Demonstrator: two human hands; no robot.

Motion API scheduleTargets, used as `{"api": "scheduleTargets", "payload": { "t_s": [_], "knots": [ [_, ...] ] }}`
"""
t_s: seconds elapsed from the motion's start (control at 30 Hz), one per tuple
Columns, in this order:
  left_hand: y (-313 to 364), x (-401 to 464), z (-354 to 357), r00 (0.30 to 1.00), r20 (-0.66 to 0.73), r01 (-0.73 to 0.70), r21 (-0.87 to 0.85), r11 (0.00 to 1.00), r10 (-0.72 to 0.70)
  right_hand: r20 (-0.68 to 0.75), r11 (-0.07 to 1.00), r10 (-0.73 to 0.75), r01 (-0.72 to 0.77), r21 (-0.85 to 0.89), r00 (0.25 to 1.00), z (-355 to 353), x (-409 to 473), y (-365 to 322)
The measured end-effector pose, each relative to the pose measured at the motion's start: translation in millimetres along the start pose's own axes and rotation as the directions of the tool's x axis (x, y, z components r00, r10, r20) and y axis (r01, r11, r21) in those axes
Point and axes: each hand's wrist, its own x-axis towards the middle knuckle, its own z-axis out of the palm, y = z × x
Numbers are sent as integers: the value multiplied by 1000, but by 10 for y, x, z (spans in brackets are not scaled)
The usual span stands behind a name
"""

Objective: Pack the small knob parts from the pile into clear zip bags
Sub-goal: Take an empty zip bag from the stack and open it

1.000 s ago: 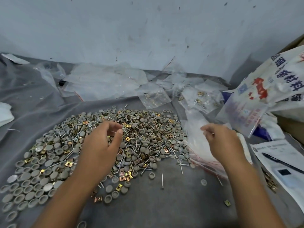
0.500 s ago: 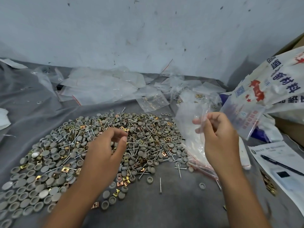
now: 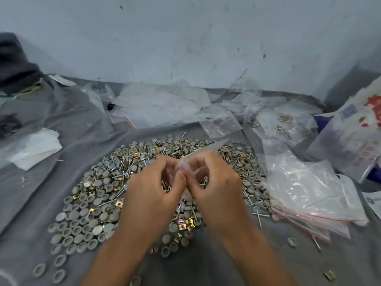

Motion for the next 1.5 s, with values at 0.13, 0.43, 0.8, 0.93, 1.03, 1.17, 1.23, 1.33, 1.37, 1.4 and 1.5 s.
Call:
{"api": "scheduleTargets", "payload": {
  "t_s": [0.13,0.43,0.8,0.93,1.03,1.17,1.23,1.33,1.37,1.4,1.5],
  "knots": [
    [-212,85,-179,981,-137,148,74,986,-137,99,988,76,-88,127,992,-1,108,52],
    [-295,189,-280,926,-296,282,132,950,-234,359,960,268,-218,-175,894,-84,105,554],
    [-273,162,-186,973,-225,94,237,967,-39,457,877,170,77,-474,873,62,-21,553],
    [-261,172,-197,969,-243,107,285,953,-37,440,912,141,57,-406,887,96,-22,544],
    [-254,190,-211,969,-238,123,263,957,-60,345,959,203,-115,-258,916,63,11,513],
    [-225,161,-177,986,-148,117,241,964,-83,112,971,165,-181,156,980,2,67,294],
    [-212,139,-146,991,-92,122,265,956,-101,60,953,88,-102,286,994,11,94,124],
    [-152,118,-89,997,-25,74,279,957,-70,25,955,-78,67,288,997,54,126,-72],
    [-128,112,-65,999,-2,49,267,963,-50,31,966,-139,128,225,990,69,133,-113],
    [-102,108,-48,999,12,35,252,967,-39,42,971,-196,188,147,980,83,137,-140],
    [-43,104,-48,999,3,41,227,973,-42,39,951,-305,307,-32,951,95,123,-107]
  ]
}}
